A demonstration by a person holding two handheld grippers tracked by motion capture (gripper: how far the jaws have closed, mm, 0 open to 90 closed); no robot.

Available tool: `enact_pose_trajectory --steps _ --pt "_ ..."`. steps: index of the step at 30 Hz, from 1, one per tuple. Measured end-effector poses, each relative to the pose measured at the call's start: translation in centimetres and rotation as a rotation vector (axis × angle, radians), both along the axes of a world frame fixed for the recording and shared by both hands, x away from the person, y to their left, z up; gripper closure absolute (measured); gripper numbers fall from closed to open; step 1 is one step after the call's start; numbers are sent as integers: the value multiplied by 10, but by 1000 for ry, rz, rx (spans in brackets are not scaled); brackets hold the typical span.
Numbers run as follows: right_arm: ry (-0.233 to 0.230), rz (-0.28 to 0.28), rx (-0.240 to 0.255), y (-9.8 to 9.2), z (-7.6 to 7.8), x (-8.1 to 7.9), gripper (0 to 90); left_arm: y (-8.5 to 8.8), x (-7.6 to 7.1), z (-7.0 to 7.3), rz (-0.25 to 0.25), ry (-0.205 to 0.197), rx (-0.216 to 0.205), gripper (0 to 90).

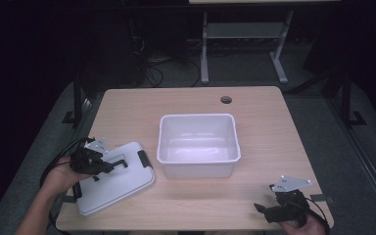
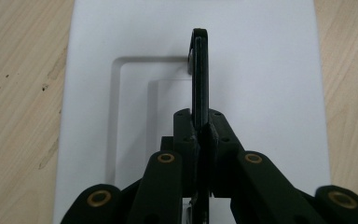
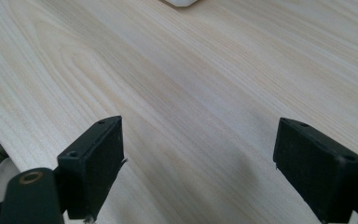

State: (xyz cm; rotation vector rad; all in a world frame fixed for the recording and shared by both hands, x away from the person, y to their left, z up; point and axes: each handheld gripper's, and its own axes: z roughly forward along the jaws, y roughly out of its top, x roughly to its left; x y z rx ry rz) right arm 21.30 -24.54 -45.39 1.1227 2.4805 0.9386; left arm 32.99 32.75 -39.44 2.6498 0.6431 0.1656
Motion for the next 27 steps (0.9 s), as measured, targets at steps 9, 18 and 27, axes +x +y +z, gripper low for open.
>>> enact_pose_trajectory --steps 9,18,27 --pt "1 -2 1 0 0 0 156 3 -4 7 -8 -6 -10 842" --pt "0 -1 -1 0 0 1 156 5 -11 26 -21 -39 -29 842" --pt "-2 -1 -1 1 1 1 156 3 -21 47 -49 -52 -10 842"
